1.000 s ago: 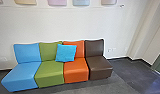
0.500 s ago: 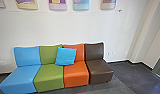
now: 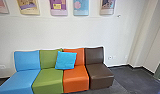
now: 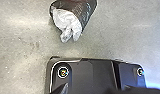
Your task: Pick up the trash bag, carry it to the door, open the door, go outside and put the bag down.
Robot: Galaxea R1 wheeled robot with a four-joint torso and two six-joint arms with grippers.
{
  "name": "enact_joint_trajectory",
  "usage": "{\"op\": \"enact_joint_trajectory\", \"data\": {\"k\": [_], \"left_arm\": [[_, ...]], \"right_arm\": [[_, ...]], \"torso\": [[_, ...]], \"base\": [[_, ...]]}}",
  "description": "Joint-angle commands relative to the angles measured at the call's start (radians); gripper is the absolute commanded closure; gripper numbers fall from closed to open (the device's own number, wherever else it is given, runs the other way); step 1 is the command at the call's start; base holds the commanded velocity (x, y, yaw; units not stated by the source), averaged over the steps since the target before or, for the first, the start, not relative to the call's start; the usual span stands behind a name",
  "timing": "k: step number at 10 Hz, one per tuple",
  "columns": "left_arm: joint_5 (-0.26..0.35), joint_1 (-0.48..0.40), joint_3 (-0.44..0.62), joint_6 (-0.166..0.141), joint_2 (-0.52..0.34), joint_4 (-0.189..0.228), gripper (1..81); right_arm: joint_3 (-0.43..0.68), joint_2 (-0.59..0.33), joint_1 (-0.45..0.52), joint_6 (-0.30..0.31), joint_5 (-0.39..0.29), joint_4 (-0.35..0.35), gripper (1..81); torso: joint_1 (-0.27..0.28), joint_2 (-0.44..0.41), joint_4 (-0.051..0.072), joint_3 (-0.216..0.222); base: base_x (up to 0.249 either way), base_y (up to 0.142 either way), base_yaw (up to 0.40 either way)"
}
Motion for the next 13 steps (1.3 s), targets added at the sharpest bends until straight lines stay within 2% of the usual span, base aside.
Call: {"op": "enact_joint_trajectory", "data": {"k": [1, 3, 6, 7, 8, 10, 13], "left_arm": [[0.044, -0.092, 0.005, -0.002, -0.036, -0.03, 1.0], [0.044, -0.104, 0.007, -0.002, -0.042, -0.044, 1.0], [0.044, -0.113, 0.008, -0.002, -0.046, -0.056, 1.0], [0.043, -0.113, 0.005, -0.002, -0.046, -0.056, 1.0], [0.043, -0.115, 0.007, -0.002, -0.046, -0.056, 1.0], [0.043, -0.118, 0.01, -0.002, -0.043, -0.056, 1.0], [0.041, -0.118, 0.007, -0.002, -0.048, -0.058, 1.0]], "right_arm": [[0.023, -0.027, 0.058, -0.002, -0.08, 0.014, 1.0], [0.012, -0.009, 0.061, -0.004, -0.082, 0.006, 1.0], [-0.007, 0.013, 0.074, -0.005, -0.083, 0.0, 1.0], [-0.012, 0.014, 0.084, -0.004, -0.083, 0.003, 1.0], [-0.021, 0.019, 0.099, -0.004, -0.088, 0.008, 1.0], [-0.035, 0.03, 0.13, -0.004, -0.094, 0.009, 1.0], [-0.026, 0.031, 0.147, -0.005, -0.105, 0.006, 1.0]], "torso": [[0.062, -0.096, 0.0, -0.024], [0.108, -0.17, 0.0, -0.05], [0.175, -0.277, 0.0, -0.137], [0.196, -0.311, 0.0, -0.08], [0.217, -0.345, 0.0, -0.104], [0.254, -0.404, 0.0, -0.121], [0.32, -0.51, 0.0, -0.124]], "base": [[0.0, 0.0, 0.0], [0.0, 0.0, 0.0], [0.0, 0.0, 0.0], [0.0, 0.0, 0.0], [0.0, 0.0, 0.0], [0.0, 0.0, 0.0], [0.0, 0.0, 0.0]]}}
